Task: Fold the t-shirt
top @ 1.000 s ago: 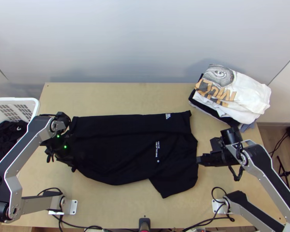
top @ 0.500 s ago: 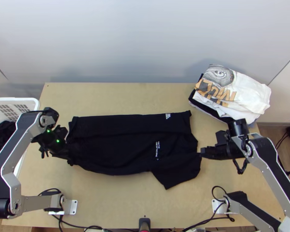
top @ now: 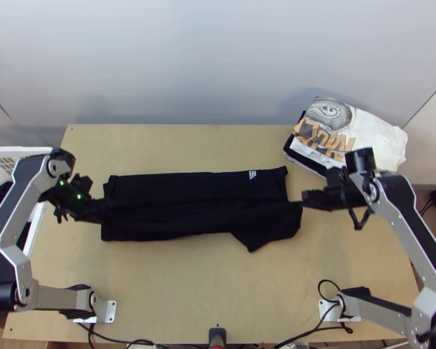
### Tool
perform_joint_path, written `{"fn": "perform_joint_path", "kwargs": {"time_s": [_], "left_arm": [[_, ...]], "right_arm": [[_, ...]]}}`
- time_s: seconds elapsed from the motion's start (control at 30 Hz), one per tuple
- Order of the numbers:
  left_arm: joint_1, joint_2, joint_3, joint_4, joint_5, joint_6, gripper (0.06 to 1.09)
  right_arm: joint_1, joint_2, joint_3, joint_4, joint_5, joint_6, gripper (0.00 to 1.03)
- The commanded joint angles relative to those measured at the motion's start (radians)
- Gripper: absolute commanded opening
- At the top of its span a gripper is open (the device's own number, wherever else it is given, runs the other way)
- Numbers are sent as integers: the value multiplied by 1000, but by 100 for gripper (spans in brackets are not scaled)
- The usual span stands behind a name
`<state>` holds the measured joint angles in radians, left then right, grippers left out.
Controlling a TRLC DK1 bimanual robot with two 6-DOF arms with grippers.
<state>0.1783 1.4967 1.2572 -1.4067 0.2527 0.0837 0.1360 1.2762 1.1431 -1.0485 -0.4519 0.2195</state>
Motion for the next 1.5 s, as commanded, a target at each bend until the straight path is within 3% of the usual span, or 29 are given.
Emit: {"fn": "perform_joint_path", "kwargs": {"time_s": [0.0, 0.33, 0.5, 1.13, 1.17, 1.2, 1.27, 1.3, 1.33, 1.47], "left_arm": [[3, 100, 166, 3, 19, -50, 10], [-13, 246, 347, 8, 19, -85, 10], [6, 320, 396, 28, 17, -91, 10], [76, 513, 475, 120, -1, -116, 10], [79, 519, 473, 129, -3, -136, 13], [79, 520, 475, 133, -1, -156, 31], [78, 516, 470, 147, 3, -159, 100], [78, 508, 464, 176, 3, -159, 104], [79, 493, 450, 218, 7, -165, 104], [122, 442, 416, 333, 34, -185, 104]], "right_arm": [[20, 137, 141, 21, 1, 4, 3], [63, 275, 265, 76, 35, 20, 3], [79, 345, 294, 147, 107, 29, 3], [79, 615, 480, 312, 251, 67, 3], [79, 614, 484, 320, 254, 72, 5], [77, 611, 489, 320, 254, 75, 21], [77, 586, 484, 320, 257, 93, 66], [76, 572, 478, 320, 263, 106, 87], [76, 555, 471, 321, 277, 115, 97], [76, 403, 400, 404, 378, 141, 99]]}}
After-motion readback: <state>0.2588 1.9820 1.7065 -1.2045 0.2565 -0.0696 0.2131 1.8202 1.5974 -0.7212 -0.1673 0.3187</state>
